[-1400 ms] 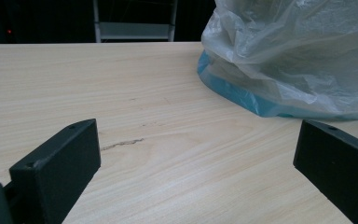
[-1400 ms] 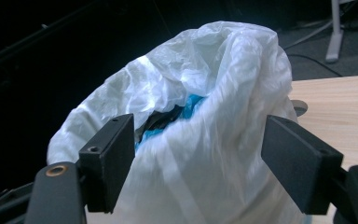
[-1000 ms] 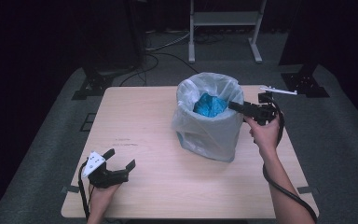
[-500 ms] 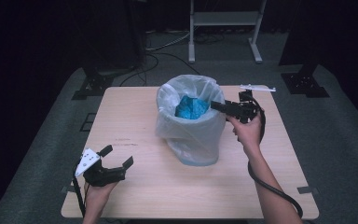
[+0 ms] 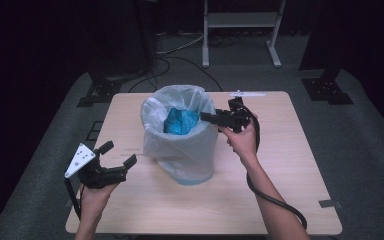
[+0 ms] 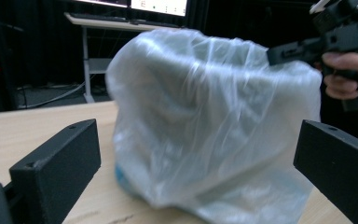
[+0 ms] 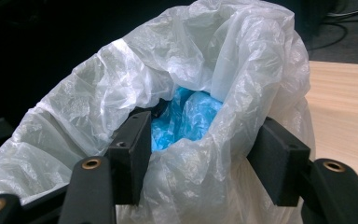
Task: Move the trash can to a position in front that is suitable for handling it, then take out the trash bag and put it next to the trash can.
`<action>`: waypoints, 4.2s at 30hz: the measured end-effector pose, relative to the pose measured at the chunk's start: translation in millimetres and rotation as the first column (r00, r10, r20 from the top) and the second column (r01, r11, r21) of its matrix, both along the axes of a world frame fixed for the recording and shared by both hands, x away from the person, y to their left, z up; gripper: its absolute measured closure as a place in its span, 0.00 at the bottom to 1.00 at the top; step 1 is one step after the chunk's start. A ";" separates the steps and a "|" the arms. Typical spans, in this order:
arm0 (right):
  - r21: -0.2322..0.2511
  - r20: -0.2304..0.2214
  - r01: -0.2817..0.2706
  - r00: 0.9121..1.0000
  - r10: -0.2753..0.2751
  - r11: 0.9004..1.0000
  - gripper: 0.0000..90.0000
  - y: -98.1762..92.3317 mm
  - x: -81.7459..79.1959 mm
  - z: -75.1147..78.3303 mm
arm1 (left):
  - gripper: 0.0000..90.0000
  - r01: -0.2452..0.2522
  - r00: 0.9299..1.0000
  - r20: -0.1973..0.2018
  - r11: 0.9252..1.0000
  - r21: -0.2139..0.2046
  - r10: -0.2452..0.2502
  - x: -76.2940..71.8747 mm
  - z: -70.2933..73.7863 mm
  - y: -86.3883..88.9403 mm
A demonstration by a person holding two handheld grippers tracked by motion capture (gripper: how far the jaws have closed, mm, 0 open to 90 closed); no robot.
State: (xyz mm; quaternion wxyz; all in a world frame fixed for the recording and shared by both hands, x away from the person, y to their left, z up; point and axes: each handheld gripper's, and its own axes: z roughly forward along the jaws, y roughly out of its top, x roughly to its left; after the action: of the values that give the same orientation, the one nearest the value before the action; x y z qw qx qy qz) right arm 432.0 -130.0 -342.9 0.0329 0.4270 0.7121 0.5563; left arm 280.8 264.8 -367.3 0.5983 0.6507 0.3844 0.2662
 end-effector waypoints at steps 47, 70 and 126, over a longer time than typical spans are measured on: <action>0.040 0.080 -0.139 0.988 0.136 0.989 0.31 8.4 -18.9 17.2 | 0.40 -0.023 0.975 -0.218 0.999 0.038 0.030 81.7 32.8 15.3; 0.058 0.100 -0.125 0.988 0.119 0.990 0.31 3.6 -21.6 18.9 | 1.00 -0.081 0.996 -0.035 0.987 0.142 0.086 61.7 64.7 9.5; 0.155 0.058 -0.056 0.997 0.047 0.986 1.00 87.5 -18.9 42.6 | 1.00 0.213 0.973 -0.065 0.971 -0.106 -0.220 65.8 76.5 -23.5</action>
State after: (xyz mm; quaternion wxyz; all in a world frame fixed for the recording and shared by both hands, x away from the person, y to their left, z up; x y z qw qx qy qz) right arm 413.0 -42.5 -300.4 0.0039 0.3947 0.6757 0.6226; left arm 346.5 241.3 -290.8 0.6400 0.6682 0.3464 0.1548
